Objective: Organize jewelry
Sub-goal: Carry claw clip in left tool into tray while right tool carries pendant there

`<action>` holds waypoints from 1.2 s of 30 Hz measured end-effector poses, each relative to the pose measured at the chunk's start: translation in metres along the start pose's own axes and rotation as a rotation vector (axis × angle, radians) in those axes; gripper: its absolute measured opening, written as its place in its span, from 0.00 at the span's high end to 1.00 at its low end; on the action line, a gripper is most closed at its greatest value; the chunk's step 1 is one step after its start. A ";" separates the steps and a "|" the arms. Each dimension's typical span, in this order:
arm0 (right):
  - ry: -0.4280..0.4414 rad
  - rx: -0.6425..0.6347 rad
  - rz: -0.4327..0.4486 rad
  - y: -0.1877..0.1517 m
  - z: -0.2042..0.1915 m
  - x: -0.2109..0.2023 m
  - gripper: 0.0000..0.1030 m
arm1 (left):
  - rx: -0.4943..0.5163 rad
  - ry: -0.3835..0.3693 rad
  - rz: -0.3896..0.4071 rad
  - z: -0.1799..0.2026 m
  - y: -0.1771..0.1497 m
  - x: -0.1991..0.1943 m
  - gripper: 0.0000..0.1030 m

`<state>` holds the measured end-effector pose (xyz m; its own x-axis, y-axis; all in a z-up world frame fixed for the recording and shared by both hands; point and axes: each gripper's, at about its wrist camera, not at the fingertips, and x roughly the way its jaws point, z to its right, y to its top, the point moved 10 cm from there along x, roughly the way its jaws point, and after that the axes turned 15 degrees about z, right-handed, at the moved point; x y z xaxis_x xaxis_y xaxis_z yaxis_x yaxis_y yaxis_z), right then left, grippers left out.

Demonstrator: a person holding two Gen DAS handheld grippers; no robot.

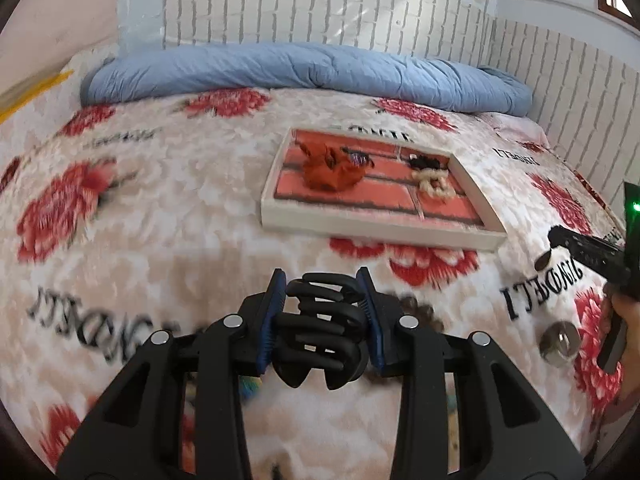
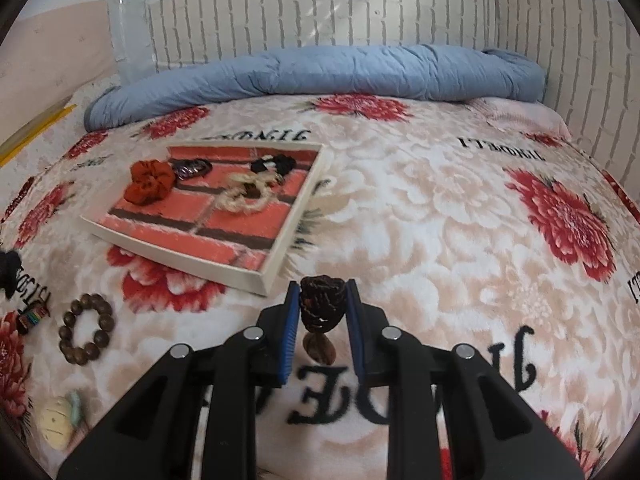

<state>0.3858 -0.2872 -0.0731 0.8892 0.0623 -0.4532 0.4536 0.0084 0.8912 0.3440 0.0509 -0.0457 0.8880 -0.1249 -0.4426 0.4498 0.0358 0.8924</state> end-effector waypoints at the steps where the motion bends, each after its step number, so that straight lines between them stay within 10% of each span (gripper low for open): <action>1: 0.002 -0.005 0.004 0.002 -0.003 0.000 0.78 | 0.017 0.002 0.006 -0.001 0.012 0.006 0.66; 13: 0.000 -0.029 0.005 0.061 -0.046 0.049 0.78 | 0.033 -0.055 -0.048 0.011 0.068 0.107 0.66; 36: -0.087 0.024 -0.103 0.051 -0.061 0.176 0.78 | 0.147 0.033 -0.167 0.014 0.050 0.248 0.66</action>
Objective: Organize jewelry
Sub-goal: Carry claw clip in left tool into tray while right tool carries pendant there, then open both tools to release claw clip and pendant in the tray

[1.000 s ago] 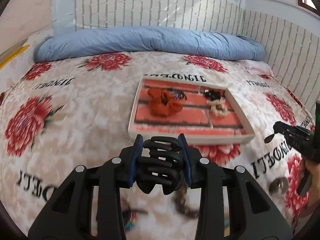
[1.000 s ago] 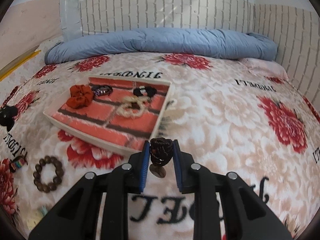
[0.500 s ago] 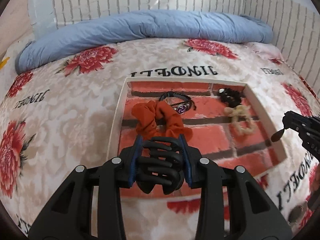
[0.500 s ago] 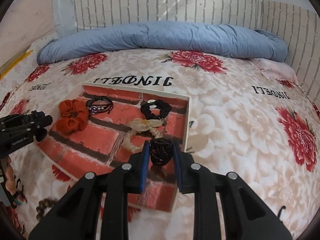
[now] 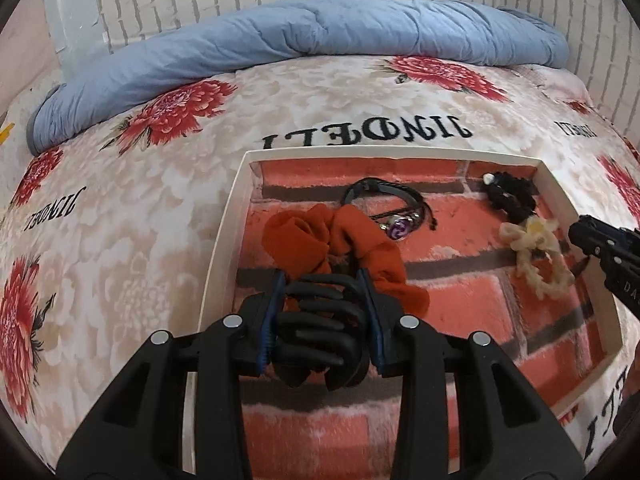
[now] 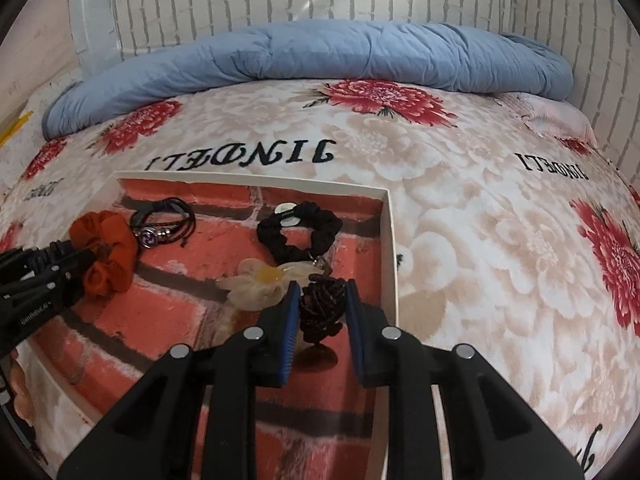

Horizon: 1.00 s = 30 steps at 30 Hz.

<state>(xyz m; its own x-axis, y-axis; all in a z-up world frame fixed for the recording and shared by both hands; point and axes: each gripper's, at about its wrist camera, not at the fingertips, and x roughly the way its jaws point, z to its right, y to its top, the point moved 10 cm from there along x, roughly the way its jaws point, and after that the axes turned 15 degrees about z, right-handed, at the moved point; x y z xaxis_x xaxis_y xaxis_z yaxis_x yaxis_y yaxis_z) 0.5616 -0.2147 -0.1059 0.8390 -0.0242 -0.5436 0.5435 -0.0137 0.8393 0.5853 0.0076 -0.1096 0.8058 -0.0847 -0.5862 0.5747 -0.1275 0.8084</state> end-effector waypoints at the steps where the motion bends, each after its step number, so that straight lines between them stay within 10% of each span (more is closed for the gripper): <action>1: -0.002 -0.001 -0.004 -0.001 -0.001 0.003 0.78 | -0.013 0.000 -0.010 -0.002 0.000 0.005 0.66; 10: 0.007 0.035 -0.071 -0.020 0.002 0.025 0.78 | -0.051 0.002 -0.052 -0.007 -0.008 0.025 0.62; 24: 0.017 0.032 -0.055 -0.019 0.004 0.019 0.76 | -0.061 0.017 -0.031 -0.007 -0.010 0.011 0.24; 30: 0.023 0.016 -0.016 -0.011 0.004 0.005 0.54 | -0.070 0.006 0.001 -0.003 -0.002 -0.008 0.12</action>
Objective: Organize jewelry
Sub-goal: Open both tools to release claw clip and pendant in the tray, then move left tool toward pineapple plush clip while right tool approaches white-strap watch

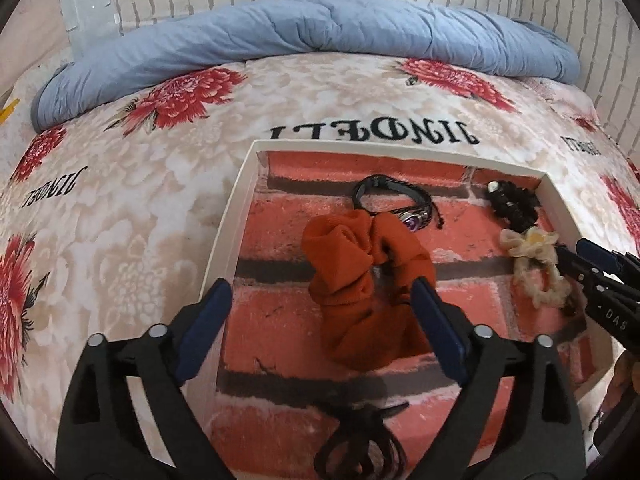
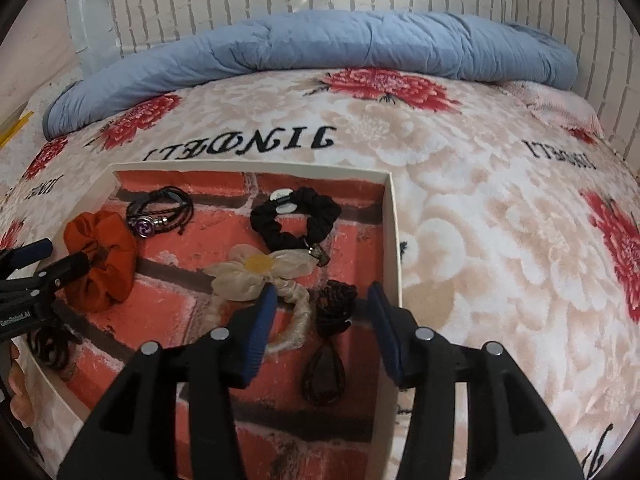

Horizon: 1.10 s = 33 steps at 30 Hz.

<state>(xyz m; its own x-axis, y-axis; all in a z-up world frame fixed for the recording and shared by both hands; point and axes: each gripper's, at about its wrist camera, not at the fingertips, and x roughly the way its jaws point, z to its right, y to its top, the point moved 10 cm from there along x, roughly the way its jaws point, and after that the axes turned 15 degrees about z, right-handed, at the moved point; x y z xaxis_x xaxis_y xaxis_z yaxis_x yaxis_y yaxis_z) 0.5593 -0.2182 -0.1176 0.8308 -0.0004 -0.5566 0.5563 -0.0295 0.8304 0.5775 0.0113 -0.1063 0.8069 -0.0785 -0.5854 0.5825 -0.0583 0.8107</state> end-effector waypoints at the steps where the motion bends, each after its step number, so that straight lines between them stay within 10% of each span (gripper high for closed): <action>1: 0.004 -0.002 0.003 0.001 0.000 -0.003 0.53 | -0.002 -0.004 0.005 0.001 0.001 -0.004 0.12; 11: 0.024 0.001 0.033 0.006 0.007 -0.047 0.23 | -0.027 -0.015 0.064 -0.005 0.005 -0.059 0.05; 33: -0.040 -0.031 0.096 -0.048 0.058 -0.209 0.12 | -0.079 0.087 0.169 -0.046 -0.035 -0.246 0.05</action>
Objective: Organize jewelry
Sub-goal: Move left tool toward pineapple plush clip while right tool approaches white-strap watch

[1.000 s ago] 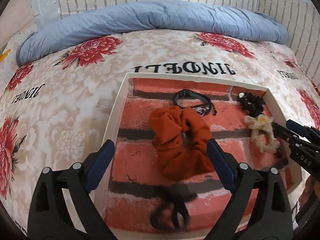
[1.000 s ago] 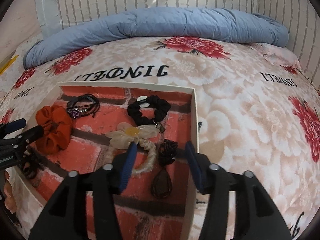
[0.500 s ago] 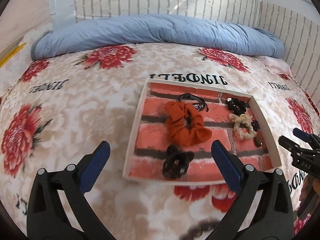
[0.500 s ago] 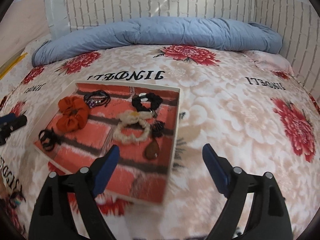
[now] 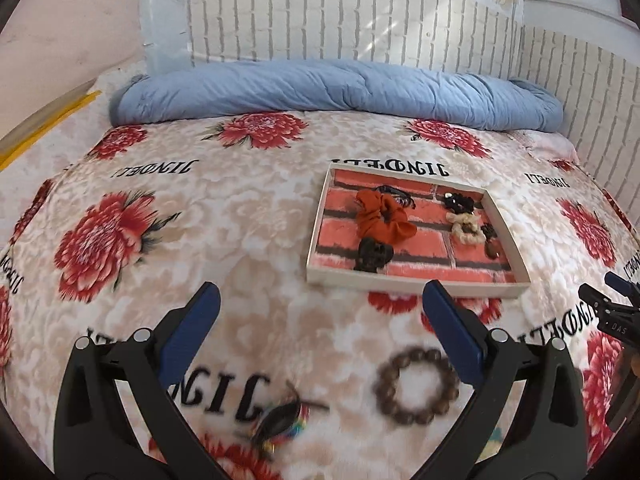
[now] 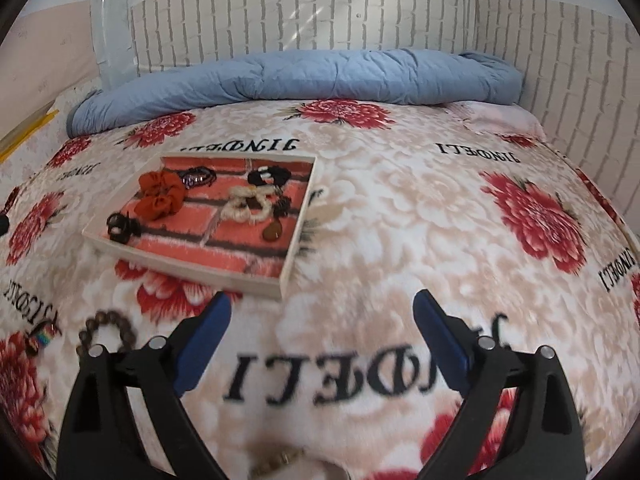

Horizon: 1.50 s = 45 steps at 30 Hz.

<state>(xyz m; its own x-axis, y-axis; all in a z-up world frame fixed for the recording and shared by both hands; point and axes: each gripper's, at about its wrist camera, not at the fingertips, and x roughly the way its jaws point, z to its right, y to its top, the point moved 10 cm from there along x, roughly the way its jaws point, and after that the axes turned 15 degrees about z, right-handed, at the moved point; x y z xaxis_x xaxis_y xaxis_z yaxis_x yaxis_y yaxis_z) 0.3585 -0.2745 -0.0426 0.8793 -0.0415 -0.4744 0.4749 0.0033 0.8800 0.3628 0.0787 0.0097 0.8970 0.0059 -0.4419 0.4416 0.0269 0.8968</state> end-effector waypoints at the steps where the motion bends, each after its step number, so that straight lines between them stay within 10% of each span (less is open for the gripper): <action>1: -0.001 -0.006 0.001 -0.006 0.001 -0.006 0.12 | -0.002 0.012 0.005 -0.001 -0.004 -0.008 0.05; 14: -0.038 -0.066 0.028 -0.087 0.022 -0.048 0.12 | -0.063 -0.011 -0.004 0.038 -0.095 -0.058 0.05; 45: -0.029 0.000 -0.022 -0.114 0.042 -0.038 0.13 | 0.059 -0.126 -0.084 0.136 -0.169 -0.050 0.05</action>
<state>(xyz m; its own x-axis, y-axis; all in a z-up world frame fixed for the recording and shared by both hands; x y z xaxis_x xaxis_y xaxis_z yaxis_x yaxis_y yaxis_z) 0.2693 -0.3152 -0.1243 0.8674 -0.0709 -0.4925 0.4938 0.0017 0.8696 0.2453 -0.0618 -0.1169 0.8504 -0.1196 -0.5124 0.5120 -0.0366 0.8582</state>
